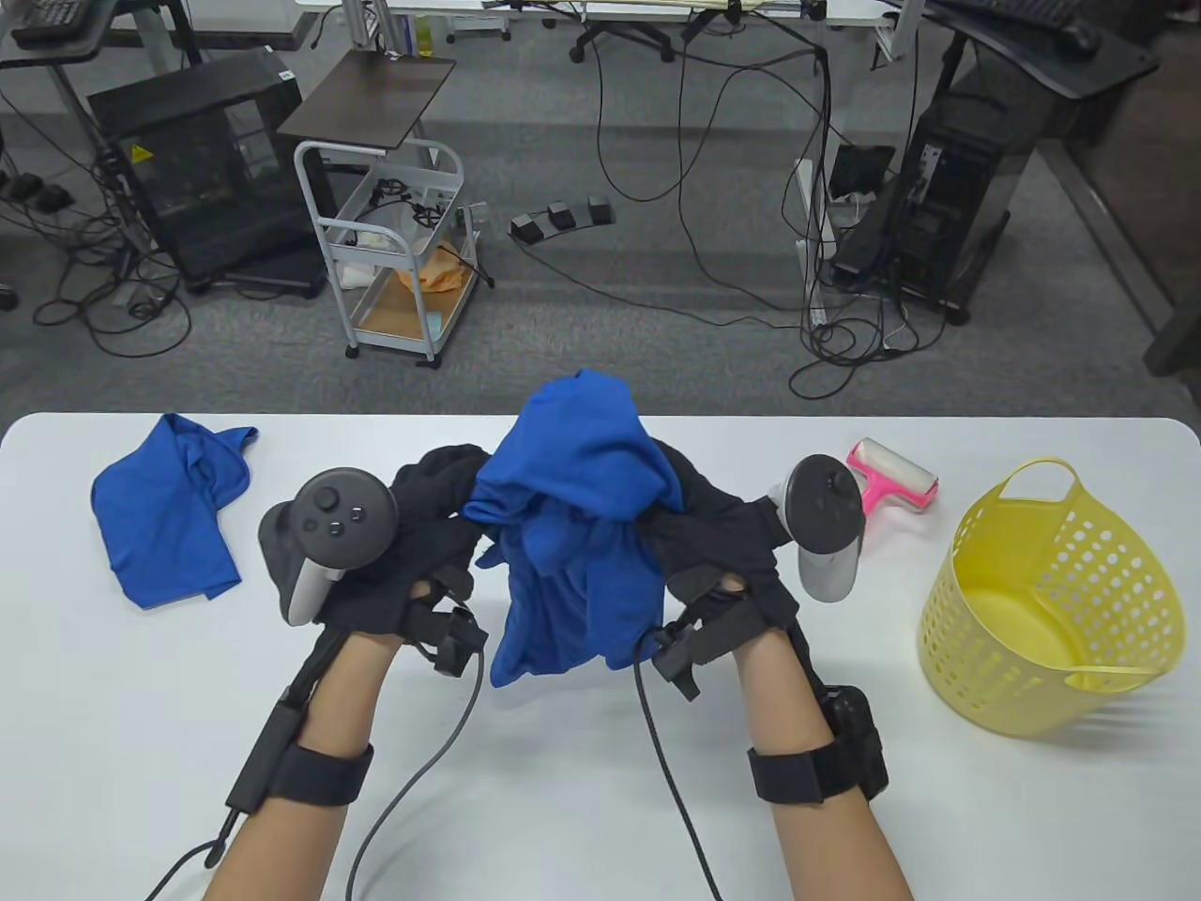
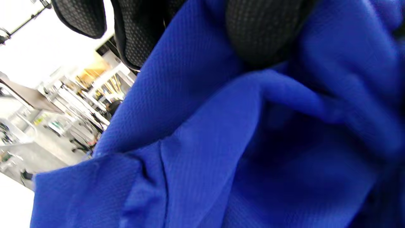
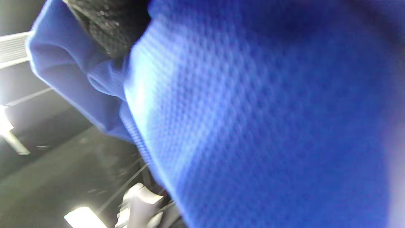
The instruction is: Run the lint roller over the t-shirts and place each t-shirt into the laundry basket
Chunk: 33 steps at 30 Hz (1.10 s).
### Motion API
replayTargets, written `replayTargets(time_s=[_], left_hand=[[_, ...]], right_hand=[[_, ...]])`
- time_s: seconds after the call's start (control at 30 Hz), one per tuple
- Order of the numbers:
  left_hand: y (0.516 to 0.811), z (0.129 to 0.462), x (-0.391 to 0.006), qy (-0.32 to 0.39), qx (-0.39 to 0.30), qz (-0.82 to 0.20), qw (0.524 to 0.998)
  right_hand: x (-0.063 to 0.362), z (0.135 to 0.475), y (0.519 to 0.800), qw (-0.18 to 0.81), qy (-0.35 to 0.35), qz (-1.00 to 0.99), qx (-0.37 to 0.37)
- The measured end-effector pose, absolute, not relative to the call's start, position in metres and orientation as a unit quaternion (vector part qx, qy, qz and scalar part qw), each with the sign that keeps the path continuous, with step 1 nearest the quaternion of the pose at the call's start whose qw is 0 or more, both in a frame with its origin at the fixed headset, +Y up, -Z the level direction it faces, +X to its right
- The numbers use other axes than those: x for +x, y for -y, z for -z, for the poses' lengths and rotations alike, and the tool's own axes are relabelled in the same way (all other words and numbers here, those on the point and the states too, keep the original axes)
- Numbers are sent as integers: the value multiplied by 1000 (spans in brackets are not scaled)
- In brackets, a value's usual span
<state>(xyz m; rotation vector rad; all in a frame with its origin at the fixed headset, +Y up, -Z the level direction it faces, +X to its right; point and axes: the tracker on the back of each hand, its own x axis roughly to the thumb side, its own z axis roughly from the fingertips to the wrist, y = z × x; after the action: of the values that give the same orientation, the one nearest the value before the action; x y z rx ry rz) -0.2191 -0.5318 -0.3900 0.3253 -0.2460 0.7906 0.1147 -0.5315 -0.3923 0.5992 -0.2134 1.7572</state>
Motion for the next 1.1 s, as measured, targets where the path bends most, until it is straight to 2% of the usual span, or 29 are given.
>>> replayTargets(time_s=[0.1, 0.23, 0.27, 0.33, 0.5, 0.67, 0.87, 0.93, 1.0, 1.03, 1.1], left_hand=[[508, 388, -247, 96, 187, -378, 902], [481, 384, -256, 114, 172, -369, 906], [474, 381, -255, 119, 186, -359, 907], [465, 378, -250, 131, 193, -344, 910], [460, 375, -248, 141, 189, -335, 912], [453, 372, -252, 132, 194, -264, 935], [448, 368, -233, 156, 178, -300, 924], [443, 366, -217, 170, 171, -286, 927], [438, 364, -202, 190, 176, -260, 930], [435, 364, -191, 205, 173, -253, 930], [434, 362, -175, 244, 151, -263, 921]], right_hand=[[147, 394, 531, 543, 157, -807, 173], [161, 395, 532, 429, 161, -881, 115], [162, 394, 531, 389, 169, -900, 99], [162, 394, 528, 368, 172, -910, 82], [171, 395, 522, 386, 158, -906, 72], [184, 391, 510, 428, 162, -886, 78], [162, 390, 507, 309, 162, -936, 34], [141, 383, 504, 310, 168, -933, 80], [117, 374, 497, 317, 173, -918, 166], [103, 368, 493, 328, 167, -904, 220], [78, 363, 490, 354, 132, -883, 278]])
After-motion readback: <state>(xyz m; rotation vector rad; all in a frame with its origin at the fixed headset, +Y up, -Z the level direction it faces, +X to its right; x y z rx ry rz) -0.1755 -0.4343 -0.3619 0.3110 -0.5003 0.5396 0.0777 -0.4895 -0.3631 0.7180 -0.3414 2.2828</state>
